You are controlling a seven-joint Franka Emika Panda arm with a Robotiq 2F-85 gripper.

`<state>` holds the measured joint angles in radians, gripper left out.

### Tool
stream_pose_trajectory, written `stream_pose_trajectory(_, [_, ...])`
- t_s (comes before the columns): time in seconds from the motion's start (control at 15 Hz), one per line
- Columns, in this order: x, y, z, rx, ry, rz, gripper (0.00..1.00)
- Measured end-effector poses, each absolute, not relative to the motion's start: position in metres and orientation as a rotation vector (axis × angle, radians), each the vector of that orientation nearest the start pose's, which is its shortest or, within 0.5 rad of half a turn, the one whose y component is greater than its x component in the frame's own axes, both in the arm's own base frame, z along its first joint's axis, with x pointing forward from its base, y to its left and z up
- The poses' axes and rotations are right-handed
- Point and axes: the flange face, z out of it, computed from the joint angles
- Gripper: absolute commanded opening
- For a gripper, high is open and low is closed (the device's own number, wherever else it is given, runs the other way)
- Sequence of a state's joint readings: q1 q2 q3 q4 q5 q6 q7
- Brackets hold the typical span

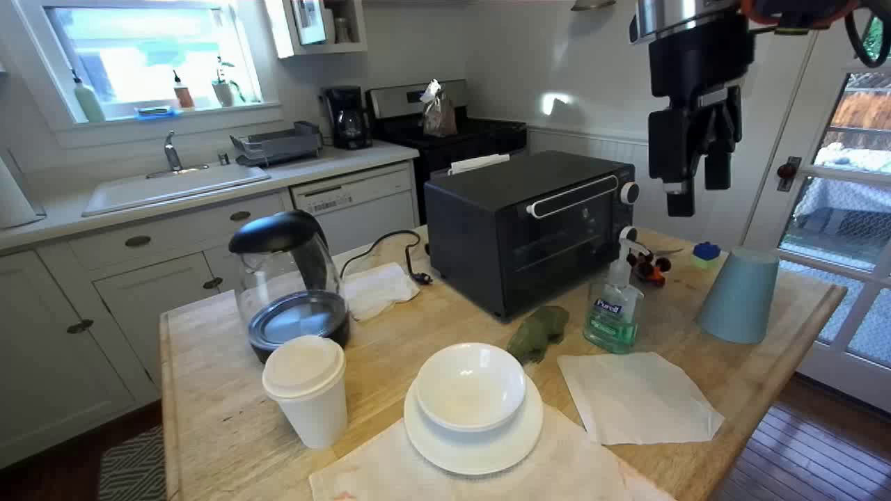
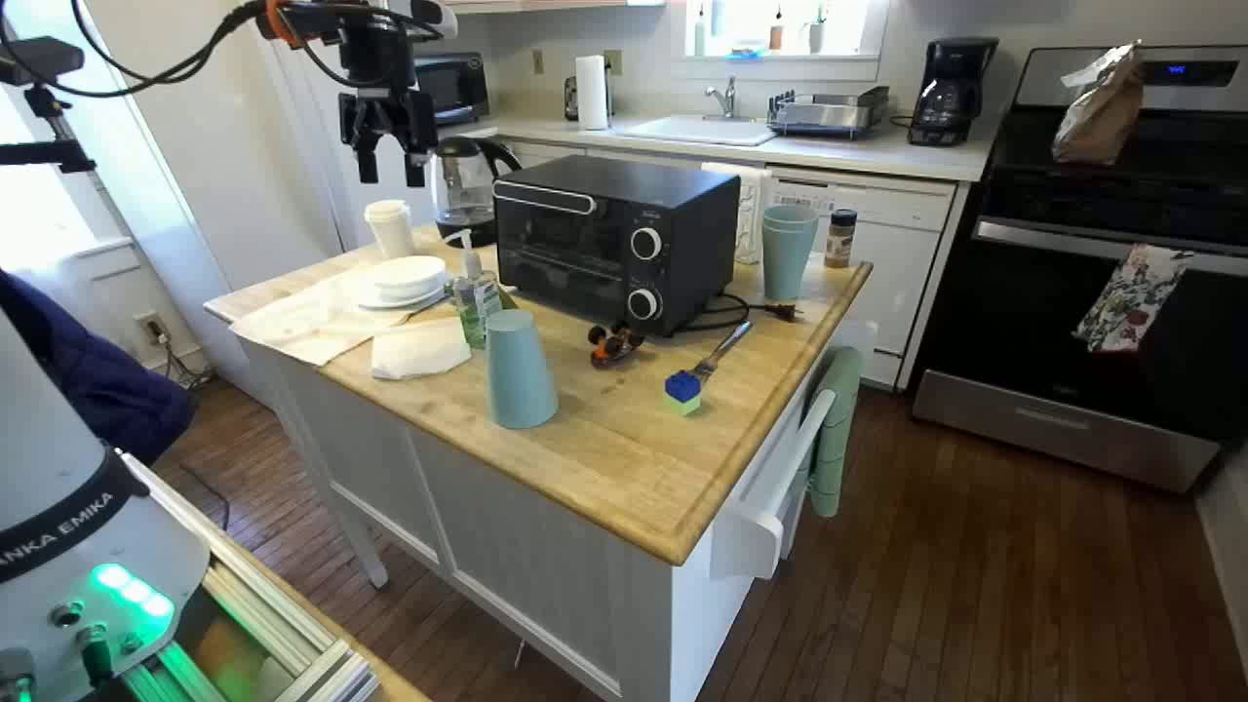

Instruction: Pick up the light blue cup and put it the right way up on the oven

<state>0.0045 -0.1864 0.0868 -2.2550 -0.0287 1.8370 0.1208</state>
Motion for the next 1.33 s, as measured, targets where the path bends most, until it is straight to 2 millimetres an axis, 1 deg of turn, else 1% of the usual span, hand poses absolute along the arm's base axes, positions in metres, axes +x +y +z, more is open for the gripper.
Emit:
stream_pose_trajectory(1.07, [0.459, 0.04, 0.423, -3.187, 0.035, 0.363, 1.0])
stream_pose_trajectory(1.13, [0.459, 0.039, 0.423, -3.187, 0.051, 0.365, 1.0])
stream_pose_trajectory(1.2, [0.461, 0.033, 0.42, -3.186, 0.106, 0.369, 1.0])
stream_pose_trajectory(1.27, [0.463, 0.024, 0.415, -3.181, 0.179, 0.38, 1.0])
stream_pose_trajectory(1.33, [0.467, 0.009, 0.408, -3.172, 0.264, 0.391, 1.0])
